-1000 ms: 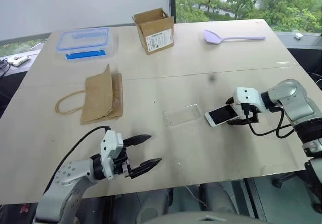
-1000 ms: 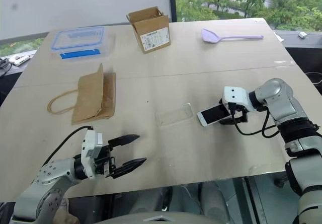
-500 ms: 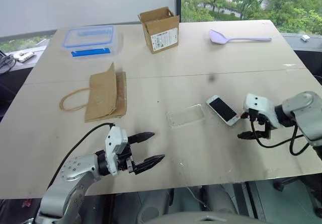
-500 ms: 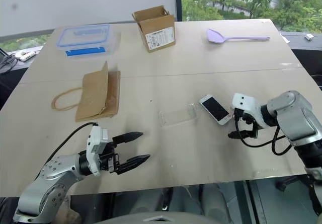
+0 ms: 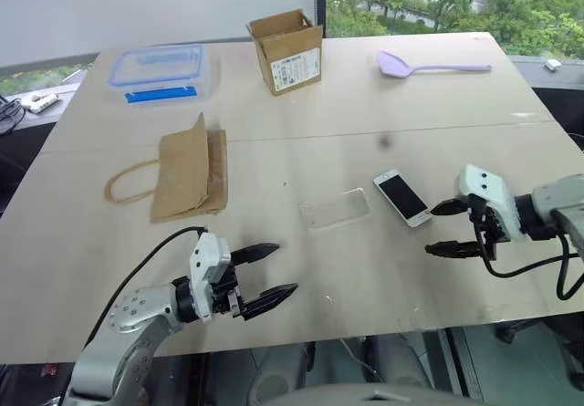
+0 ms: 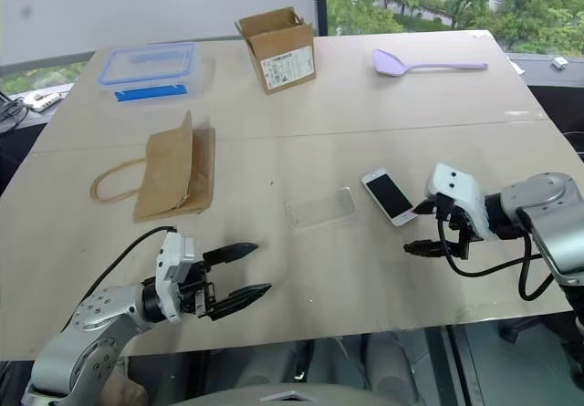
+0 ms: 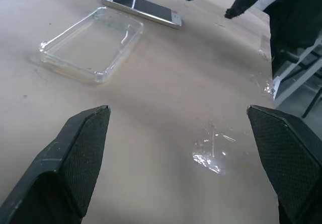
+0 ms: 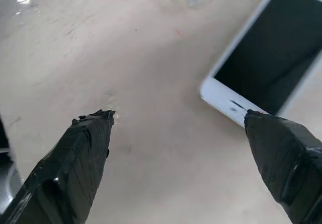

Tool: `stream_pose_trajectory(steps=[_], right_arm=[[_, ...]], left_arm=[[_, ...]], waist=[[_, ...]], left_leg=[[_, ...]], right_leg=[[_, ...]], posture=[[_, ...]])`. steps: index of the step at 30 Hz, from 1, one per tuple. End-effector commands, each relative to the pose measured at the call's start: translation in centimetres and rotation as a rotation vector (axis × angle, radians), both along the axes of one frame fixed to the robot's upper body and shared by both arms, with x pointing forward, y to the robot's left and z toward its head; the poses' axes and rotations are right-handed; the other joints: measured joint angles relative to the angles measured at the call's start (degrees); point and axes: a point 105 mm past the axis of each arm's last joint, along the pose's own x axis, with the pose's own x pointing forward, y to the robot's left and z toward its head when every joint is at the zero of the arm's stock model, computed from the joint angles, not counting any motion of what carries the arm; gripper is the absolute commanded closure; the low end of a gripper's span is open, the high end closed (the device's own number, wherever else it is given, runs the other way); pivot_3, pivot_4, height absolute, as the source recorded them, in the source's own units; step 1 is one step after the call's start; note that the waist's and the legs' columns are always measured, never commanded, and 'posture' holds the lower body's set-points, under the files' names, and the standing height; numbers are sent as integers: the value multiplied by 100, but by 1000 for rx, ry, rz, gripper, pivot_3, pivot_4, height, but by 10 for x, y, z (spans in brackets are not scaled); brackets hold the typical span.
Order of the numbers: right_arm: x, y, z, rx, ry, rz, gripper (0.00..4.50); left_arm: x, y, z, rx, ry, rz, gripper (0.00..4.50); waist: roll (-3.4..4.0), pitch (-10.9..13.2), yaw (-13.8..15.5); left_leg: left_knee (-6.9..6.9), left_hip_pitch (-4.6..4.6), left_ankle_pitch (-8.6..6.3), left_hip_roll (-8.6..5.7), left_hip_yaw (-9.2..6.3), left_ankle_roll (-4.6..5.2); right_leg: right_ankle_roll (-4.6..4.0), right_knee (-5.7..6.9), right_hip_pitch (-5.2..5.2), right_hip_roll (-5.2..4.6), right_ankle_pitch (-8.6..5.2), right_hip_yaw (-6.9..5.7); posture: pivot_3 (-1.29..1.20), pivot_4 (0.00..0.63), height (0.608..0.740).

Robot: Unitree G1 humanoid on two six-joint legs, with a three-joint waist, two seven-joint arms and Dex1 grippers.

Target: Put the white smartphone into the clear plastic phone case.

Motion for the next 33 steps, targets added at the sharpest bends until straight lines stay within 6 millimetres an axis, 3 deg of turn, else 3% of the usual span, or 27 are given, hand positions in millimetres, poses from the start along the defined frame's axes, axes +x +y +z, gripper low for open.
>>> stream_pose_trajectory(steps=[1, 6, 11, 20, 27, 30, 33], right_arm=[[16, -13, 3, -76, -81, -55, 0], [20, -9, -23, -114, -41, -32, 0], [11, 4, -30, -84, -1, 64, 0], [-2, 62, -31, 61, -3, 303, 0], [-6, 106, -25, 195, -67, 442, 0], [-7, 108, -19, 210, -123, 462, 0], [-7, 99, 0, 207, -183, 488, 0]], left_arm=[[0, 1, 7, -6, -33, -1, 40], [2, 1, 8, -7, -36, -6, 40], [4, 2, 9, -13, -38, -1, 40], [3, 0, 19, -42, -99, -30, 40], [6, 6, 36, -86, -176, -31, 40], [7, 7, 38, -94, -188, -15, 40], [7, 9, 35, -88, -186, -3, 40]], waist=[[0, 0, 3], [0, 0, 17], [-1, -1, -9], [-1, -1, -126], [0, 0, -113], [-1, -1, -77], [0, 0, -79]], left_leg=[[1, 0, 0, -1, 1, 0], [0, -2, 0, 0, -2, 0], [2, -2, 0, 0, 1, 0], [2, -1, 0, 2, 0, 0], [2, -1, 1, 2, -3, -2], [5, -5, 1, -5, -4, -1], [5, -6, 1, -6, -3, -1]], right_leg=[[0, 0, 0, -1, 0, 0], [0, 0, -3, 1, 0, -3], [0, 1, -5, 2, 0, 2], [0, 3, -5, 4, 0, 3], [-1, 15, -13, 4, 0, 3], [0, 12, -13, 1, 0, 2], [0, 12, -15, -2, 0, 3]], posture=[[0, 150, 740], [0, 150, 740], [0, 150, 740], [0, 150, 740], [0, 150, 740], [0, 150, 740], [0, 150, 740]])
